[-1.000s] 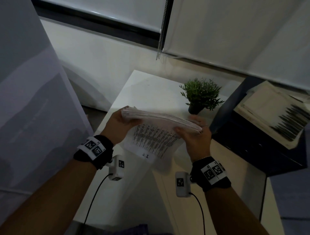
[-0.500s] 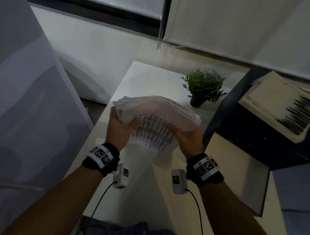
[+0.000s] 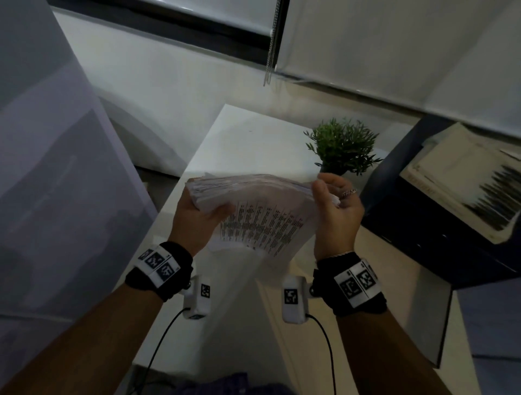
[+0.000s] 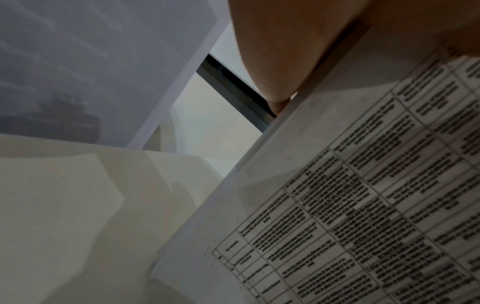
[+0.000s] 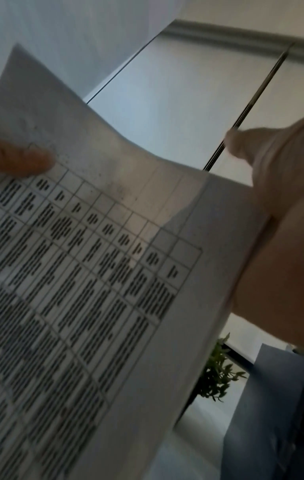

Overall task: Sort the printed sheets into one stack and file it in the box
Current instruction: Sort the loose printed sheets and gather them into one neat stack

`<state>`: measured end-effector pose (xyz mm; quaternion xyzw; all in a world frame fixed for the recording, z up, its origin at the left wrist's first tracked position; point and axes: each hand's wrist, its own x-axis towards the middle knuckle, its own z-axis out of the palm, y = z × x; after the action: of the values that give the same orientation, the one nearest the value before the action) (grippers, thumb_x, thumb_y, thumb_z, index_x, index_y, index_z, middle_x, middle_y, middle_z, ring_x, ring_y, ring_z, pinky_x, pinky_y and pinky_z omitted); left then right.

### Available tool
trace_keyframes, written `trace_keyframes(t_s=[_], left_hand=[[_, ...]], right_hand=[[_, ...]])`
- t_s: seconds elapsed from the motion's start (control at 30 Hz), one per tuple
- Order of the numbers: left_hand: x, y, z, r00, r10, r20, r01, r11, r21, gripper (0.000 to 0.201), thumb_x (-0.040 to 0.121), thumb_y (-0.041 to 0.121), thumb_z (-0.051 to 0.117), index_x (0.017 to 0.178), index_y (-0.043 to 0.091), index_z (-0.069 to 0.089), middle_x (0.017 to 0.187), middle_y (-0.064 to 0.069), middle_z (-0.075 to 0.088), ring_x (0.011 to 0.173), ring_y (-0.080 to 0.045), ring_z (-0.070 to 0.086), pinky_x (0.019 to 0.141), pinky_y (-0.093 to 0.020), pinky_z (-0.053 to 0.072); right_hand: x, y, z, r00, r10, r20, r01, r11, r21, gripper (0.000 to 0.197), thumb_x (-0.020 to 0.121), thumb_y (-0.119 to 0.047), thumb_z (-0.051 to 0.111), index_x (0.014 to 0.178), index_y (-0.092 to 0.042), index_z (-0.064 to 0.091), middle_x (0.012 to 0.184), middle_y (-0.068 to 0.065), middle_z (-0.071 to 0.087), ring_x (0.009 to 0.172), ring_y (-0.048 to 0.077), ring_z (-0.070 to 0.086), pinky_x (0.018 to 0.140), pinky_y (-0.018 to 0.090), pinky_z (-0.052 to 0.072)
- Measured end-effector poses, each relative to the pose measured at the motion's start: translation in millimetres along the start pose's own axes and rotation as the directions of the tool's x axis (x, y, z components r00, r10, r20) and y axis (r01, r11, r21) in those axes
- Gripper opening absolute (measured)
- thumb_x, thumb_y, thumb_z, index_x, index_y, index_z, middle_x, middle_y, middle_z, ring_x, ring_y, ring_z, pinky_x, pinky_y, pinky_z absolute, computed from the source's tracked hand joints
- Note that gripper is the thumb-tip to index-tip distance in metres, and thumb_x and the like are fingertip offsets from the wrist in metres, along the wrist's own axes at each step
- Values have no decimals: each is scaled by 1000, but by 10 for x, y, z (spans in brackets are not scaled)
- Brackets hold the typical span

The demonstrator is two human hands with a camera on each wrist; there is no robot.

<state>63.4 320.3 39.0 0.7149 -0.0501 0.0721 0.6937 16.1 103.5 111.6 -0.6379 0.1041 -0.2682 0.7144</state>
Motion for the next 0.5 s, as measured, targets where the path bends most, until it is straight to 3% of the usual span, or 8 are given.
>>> trace_keyframes(t_s=[0.07, 0.13, 0.23, 0.3, 0.4, 0.43, 0.5], left_hand=[[12, 19, 2, 1000, 11, -6, -11, 1000, 18, 50, 71, 1, 81, 114, -9, 58, 94, 20, 72, 93, 4, 66, 81, -13, 51], [25, 36, 6, 1000, -4, -15, 4, 1000, 5, 54, 71, 10, 84, 117, -5, 60, 101, 12, 72, 98, -2, 68, 85, -20, 54], [31, 48, 20, 999, -48, -12, 48, 999, -19, 61, 69, 28, 86, 118, 1, 61, 100, 14, 73, 97, -2, 68, 83, -20, 55], [37, 51, 47, 998, -58, -12, 58, 997, -42, 58, 70, 19, 82, 119, -4, 60, 101, 10, 71, 95, 2, 68, 82, -16, 53], [57, 45, 49, 999, -36, -5, 36, 997, -62, 50, 74, 2, 76, 119, -12, 57, 106, -2, 68, 94, 1, 68, 82, -15, 52], [64, 42, 53, 999, -34, -1, 34, 998, -60, 48, 75, -2, 76, 118, -12, 57, 105, -2, 68, 93, 2, 68, 81, -14, 52], [69, 43, 73, 999, -42, 2, 43, 998, -54, 45, 75, -4, 75, 116, -12, 58, 101, 2, 68, 89, 6, 67, 78, -11, 51]], right_hand=[[40, -13, 41, 999, 1, -48, -2, 999, -37, 10, 84, -8, 76, 90, -8, 69, 73, -7, 68, 70, 4, 64, 66, 19, 52], [68, 7, 44, 996, 24, -91, -31, 997, -77, 6, 87, -7, 70, 87, -13, 70, 73, -7, 69, 71, 9, 63, 65, 25, 52], [98, 39, 20, 987, 44, -154, -55, 997, -63, 21, 94, -7, 52, 90, -20, 67, 79, 1, 74, 77, 20, 67, 70, 34, 55], [90, 12, 37, 992, 23, -127, -32, 997, -71, 17, 97, -12, 51, 96, -21, 66, 84, 6, 75, 83, 26, 69, 77, 40, 55], [70, 23, 66, 997, -13, -79, 3, 993, -119, 13, 98, -12, 55, 108, -10, 64, 84, 2, 74, 83, 20, 69, 75, 30, 55], [71, 45, 57, 996, -15, -91, 4, 992, -128, 15, 99, -12, 52, 109, -11, 63, 85, 1, 74, 85, 22, 69, 76, 30, 54], [57, 50, 38, 989, -25, -147, 10, 994, -104, 19, 100, -20, 45, 108, -27, 60, 92, 5, 75, 95, 31, 68, 81, 36, 53]])
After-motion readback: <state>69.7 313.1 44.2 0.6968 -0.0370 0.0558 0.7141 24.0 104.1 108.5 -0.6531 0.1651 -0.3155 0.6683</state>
